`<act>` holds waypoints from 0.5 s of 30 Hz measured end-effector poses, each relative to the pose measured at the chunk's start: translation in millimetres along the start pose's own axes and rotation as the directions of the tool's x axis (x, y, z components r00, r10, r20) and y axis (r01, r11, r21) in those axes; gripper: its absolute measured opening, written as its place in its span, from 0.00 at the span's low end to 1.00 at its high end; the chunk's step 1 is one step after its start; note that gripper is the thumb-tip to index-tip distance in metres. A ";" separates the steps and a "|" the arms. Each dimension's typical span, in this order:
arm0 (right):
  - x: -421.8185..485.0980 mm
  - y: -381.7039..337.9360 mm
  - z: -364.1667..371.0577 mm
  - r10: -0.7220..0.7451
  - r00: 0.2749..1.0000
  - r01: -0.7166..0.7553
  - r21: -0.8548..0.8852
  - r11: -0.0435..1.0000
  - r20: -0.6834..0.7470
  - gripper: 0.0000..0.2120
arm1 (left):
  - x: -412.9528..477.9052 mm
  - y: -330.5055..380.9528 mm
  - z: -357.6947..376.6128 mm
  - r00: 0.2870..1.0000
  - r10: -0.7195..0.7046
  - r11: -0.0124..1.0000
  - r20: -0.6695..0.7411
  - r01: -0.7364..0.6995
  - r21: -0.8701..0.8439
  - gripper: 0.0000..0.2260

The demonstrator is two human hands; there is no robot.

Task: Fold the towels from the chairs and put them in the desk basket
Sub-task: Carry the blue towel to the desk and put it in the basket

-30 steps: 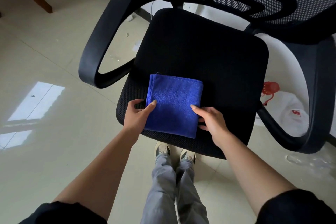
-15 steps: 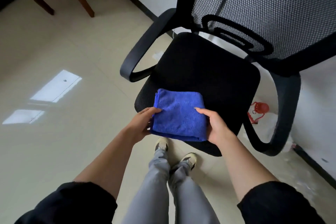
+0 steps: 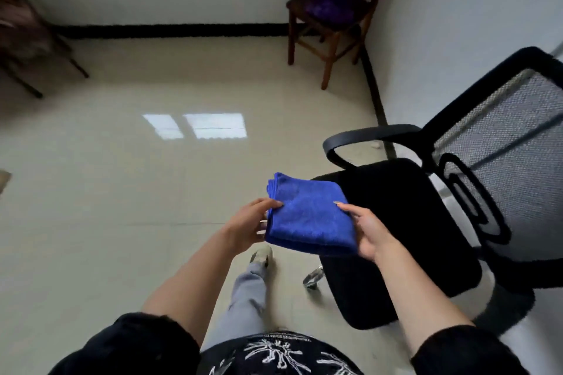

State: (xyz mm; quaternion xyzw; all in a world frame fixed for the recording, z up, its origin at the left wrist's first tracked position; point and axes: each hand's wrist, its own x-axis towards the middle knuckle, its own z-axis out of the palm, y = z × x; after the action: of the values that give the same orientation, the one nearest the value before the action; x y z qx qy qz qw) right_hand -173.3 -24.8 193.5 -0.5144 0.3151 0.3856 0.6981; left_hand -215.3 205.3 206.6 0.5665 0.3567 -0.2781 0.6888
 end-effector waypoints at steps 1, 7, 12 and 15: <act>-2.3 4.1 10.7 0.006 0.999 -0.003 -0.044 0.999 0.053 0.13 | -15.4 -11.8 -11.1 0.999 0.025 0.998 -0.038 -0.027 -0.054 0.15; -19.9 40.8 82.9 0.104 0.971 -0.025 -0.340 0.940 0.217 0.18 | -104.0 -80.8 -67.6 0.968 0.068 0.944 -0.240 -0.141 -0.299 0.14; -51.0 92.0 161.0 0.184 0.927 0.057 -0.609 0.791 0.326 0.21 | -184.4 -146.9 -119.1 0.897 0.072 0.853 -0.437 -0.282 -0.439 0.11; -69.9 127.7 204.1 0.241 0.892 0.121 -0.713 0.690 0.384 0.24 | -230.5 -181.4 -140.1 0.842 0.058 0.797 -0.537 -0.363 -0.484 0.12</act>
State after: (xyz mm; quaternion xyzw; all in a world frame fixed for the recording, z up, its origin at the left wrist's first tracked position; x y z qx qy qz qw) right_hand -309.9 178.6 246.9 -0.6321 -0.0142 0.6088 0.4792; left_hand -519.0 300.7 272.4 0.4245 0.5196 0.0769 0.7375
